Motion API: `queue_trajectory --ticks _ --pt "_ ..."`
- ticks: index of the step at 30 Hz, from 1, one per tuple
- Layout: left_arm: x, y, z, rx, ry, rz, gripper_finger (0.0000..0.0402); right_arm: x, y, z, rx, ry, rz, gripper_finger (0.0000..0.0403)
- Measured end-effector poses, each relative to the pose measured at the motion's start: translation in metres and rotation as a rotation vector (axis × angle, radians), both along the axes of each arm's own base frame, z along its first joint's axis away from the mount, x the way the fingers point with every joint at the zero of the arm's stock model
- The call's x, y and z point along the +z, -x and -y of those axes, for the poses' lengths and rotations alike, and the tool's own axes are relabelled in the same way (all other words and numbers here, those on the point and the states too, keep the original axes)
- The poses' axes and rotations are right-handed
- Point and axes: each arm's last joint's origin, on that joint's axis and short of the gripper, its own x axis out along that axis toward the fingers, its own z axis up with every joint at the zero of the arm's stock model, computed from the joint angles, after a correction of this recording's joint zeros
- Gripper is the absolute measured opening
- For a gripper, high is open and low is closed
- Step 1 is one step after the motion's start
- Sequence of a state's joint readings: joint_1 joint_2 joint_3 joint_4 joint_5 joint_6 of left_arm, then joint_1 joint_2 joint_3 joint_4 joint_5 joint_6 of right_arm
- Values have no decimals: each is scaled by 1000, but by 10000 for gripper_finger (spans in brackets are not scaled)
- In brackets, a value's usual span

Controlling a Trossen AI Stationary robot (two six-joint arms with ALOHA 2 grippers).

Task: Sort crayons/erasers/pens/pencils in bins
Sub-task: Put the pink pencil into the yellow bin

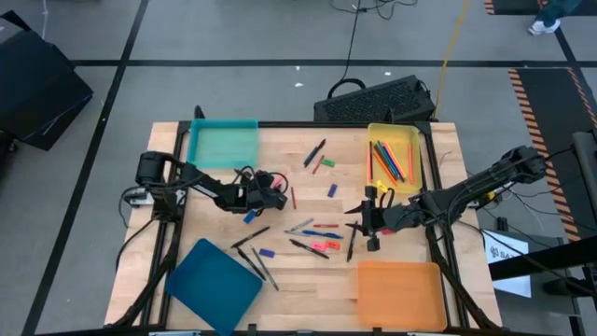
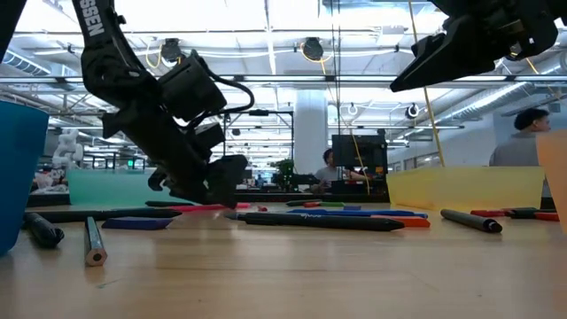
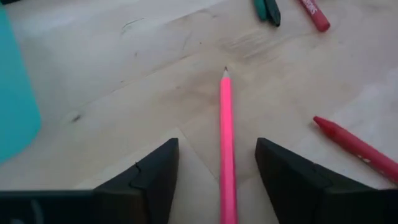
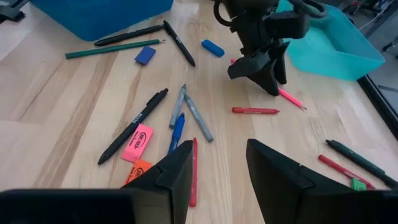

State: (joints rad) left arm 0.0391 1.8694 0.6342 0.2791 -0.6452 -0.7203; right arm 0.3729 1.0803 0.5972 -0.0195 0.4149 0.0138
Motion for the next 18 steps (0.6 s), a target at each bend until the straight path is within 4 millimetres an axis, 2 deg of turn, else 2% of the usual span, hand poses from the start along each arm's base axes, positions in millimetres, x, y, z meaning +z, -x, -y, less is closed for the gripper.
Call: queue_trajectory --ticks 4,12,18 --pt "-4 1 5 16 5 -9 154 7 4 1 2 -14 34 141" --pt "-5 1 7 10 3 -8 20 35 23 11 -9 -62 170 141" --pt "1 -5 6 -5 1 8 16 48 40 20 -22 -86 226 141"
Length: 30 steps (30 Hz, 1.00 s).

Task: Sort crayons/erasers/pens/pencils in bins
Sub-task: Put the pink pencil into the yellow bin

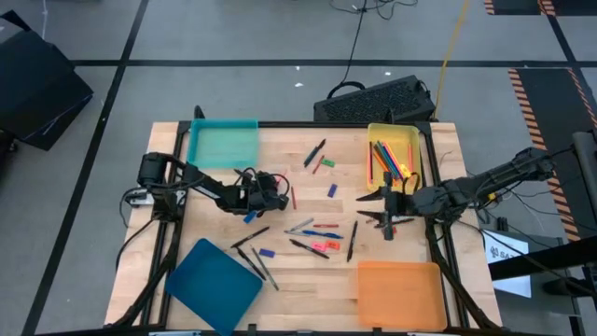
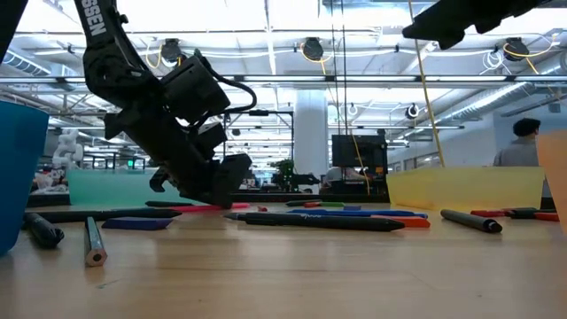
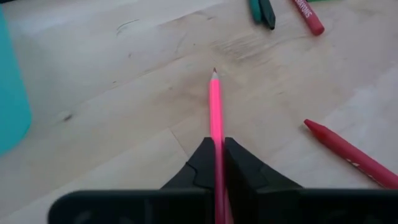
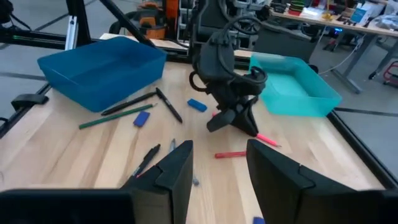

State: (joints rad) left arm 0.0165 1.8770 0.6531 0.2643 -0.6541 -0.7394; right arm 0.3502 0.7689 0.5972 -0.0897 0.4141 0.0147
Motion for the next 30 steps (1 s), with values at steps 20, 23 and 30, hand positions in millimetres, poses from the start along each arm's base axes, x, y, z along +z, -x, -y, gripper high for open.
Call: queue_trajectory --ticks 20,23,30 --pt "114 -91 4 -270 64 338 1 -54 3 3 19 210 -152 154" --pt "129 -100 7 -300 160 431 2 -51 -13 -5 21 501 -140 164" --pt "142 -107 14 -319 215 409 1 -70 -44 -8 51 695 -231 171"
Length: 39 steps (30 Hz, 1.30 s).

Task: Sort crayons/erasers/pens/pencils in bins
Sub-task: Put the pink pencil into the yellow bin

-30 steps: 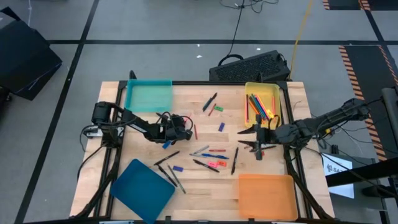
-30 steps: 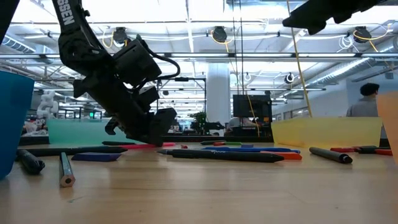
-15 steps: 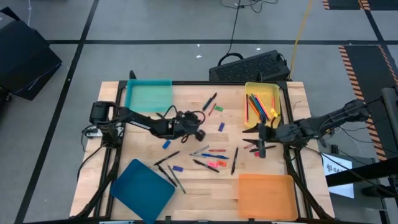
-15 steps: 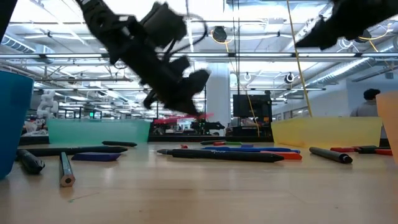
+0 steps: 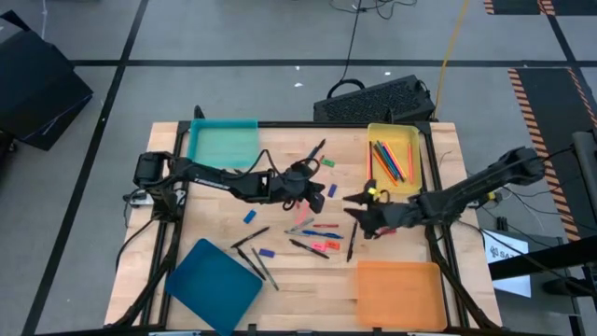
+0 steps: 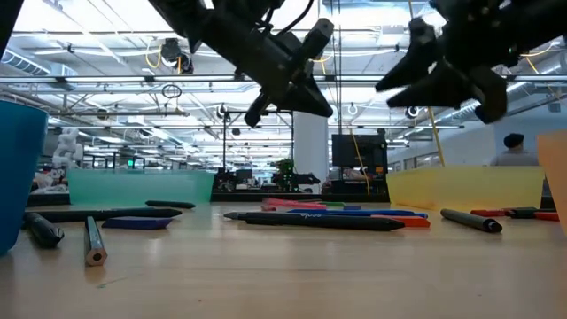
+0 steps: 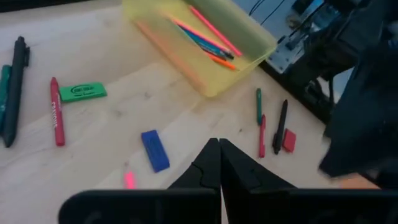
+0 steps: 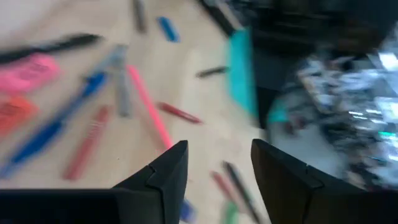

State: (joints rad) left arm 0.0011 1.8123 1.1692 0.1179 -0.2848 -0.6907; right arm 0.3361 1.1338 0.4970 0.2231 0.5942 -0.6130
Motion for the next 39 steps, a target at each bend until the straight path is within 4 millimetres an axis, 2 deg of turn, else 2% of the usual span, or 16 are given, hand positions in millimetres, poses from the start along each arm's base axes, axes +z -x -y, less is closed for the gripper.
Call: queue_trajectory --ticks 3,6,10,15,21,25,29,32,39 --pt "-1 2 2 4 13 -31 5 -13 -16 4 10 -145 -71 171" --pt "7 12 4 15 11 -72 10 -13 -42 10 52 -324 -131 171" --pt "33 36 11 41 -79 -134 4 -19 -74 24 174 -534 -204 171" --pt "50 75 22 -24 -163 -115 8 -38 -95 57 244 -650 -160 170" --pt "32 132 21 -40 -189 -81 5 -65 -110 99 278 -708 -163 157" --pt "20 158 18 -49 -209 -11 8 -82 -122 116 298 -738 -203 149" --pt "11 176 17 -53 -222 30 19 -94 -122 132 310 -782 -234 139" --pt "4 186 16 -51 -218 42 16 -99 -119 136 334 -759 -261 129" --pt "-3 196 13 -19 -231 33 6 -95 -125 137 337 -739 -260 110"
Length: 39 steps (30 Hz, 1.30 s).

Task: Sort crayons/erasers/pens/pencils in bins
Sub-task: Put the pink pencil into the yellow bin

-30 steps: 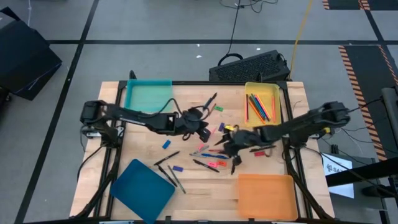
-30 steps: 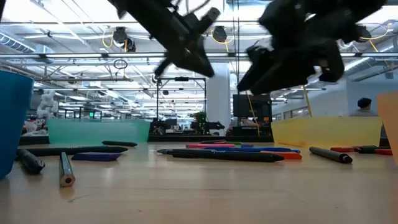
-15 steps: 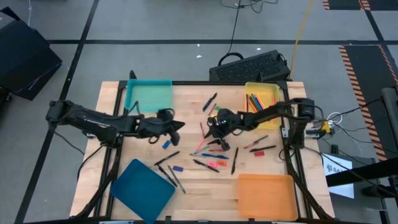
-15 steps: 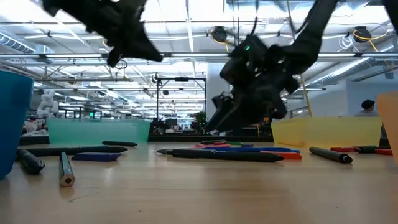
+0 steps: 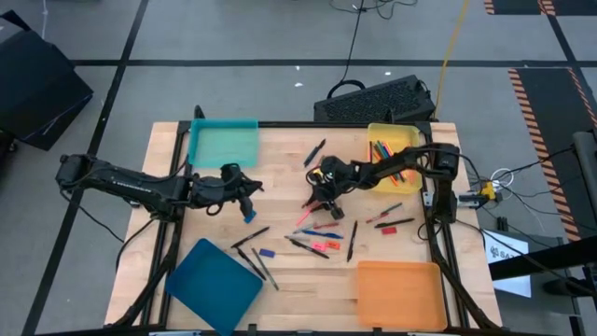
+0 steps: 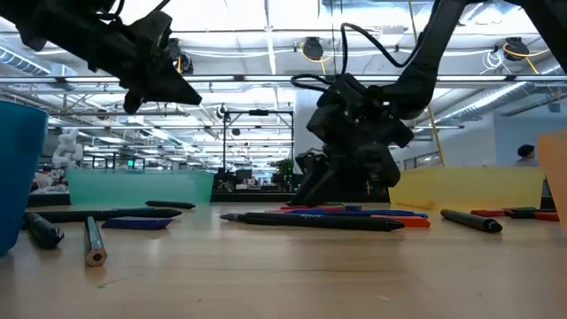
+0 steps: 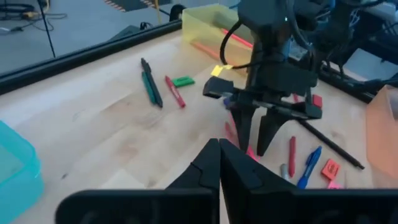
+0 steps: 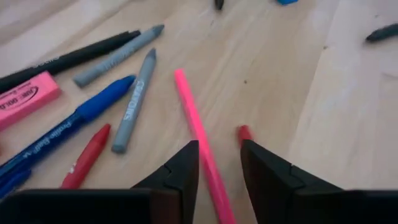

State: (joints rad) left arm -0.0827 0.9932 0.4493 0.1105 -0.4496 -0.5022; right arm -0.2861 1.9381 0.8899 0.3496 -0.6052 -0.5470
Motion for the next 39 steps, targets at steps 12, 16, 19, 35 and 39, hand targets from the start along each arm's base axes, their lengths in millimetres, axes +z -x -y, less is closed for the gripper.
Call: queue_trajectory --ticks 12,16,19,35,39 --pt "0 1 -1 -3 -7 -4 46 -17 -6 -5 81 36 -66 62" --pt "0 1 -1 -3 -6 -4 46 -19 -5 -6 98 45 -74 26" --pt "0 1 -1 -3 -4 -3 47 -20 -4 -8 97 42 -91 10" --pt "0 1 -1 -4 -4 -2 47 89 7 -51 -42 88 36 13" --pt "0 1 -1 -3 -5 -2 47 134 32 -46 -239 117 62 13"
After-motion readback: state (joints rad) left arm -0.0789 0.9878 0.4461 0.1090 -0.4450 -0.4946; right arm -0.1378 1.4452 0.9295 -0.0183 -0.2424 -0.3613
